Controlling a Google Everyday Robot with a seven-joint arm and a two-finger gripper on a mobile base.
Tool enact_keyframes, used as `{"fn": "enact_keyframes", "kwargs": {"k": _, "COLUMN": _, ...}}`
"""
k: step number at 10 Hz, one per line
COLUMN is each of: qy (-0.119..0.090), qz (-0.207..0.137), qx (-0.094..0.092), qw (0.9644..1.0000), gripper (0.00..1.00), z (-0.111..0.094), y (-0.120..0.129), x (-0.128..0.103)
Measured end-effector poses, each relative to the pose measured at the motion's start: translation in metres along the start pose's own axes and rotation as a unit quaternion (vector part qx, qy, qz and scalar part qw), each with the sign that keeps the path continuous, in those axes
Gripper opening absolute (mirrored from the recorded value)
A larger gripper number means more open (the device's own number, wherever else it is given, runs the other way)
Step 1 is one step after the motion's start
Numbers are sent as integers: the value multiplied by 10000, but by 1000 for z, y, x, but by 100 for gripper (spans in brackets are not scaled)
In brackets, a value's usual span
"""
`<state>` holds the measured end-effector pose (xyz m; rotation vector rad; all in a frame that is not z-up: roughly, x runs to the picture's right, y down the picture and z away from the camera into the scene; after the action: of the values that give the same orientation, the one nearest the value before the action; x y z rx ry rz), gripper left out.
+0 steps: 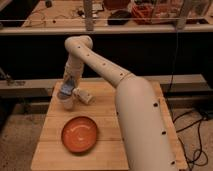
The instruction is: Place the white sponge in the ceramic cup
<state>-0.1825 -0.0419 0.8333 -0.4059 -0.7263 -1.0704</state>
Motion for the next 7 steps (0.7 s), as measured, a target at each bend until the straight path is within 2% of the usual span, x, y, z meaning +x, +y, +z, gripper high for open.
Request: {"fn": "enact_keyframes", "kwargs": {"k": 7, "qy": -113, "qz": -142, "qx": -23, "qw": 9998, "gripper": 1, "z": 2, "y": 0, "x": -2}}
